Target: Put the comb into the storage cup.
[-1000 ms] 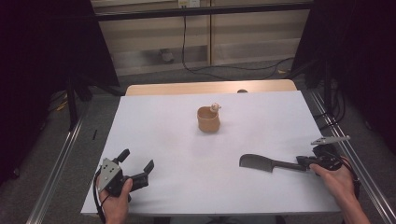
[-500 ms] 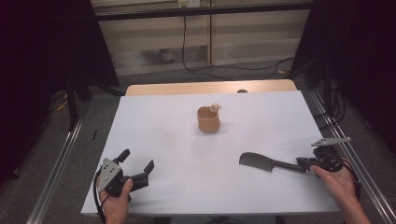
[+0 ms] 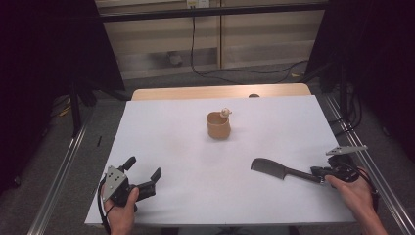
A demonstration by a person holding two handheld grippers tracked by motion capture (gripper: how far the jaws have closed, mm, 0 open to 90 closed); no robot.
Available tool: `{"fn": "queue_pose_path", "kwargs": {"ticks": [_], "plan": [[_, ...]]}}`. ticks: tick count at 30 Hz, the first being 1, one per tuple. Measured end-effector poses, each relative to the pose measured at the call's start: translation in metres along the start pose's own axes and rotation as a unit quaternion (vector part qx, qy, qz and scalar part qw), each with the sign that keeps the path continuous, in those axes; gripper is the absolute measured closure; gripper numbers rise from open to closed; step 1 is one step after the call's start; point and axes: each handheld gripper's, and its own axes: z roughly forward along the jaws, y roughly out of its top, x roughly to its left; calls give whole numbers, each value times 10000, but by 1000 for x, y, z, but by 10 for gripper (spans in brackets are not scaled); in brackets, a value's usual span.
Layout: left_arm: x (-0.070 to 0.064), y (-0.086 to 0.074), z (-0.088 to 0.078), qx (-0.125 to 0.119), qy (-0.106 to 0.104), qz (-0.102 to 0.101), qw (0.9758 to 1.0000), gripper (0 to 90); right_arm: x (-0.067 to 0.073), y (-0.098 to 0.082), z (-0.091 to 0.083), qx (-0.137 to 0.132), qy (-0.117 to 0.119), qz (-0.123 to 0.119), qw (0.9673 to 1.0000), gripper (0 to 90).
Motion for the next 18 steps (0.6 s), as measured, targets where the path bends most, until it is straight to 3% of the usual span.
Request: {"fn": "queue_pose_path", "kwargs": {"ticks": [18], "plan": [[0,0,-1,-16,4,-18,10000,31,3,-4,-2,0,36,25,10000,900]]}}
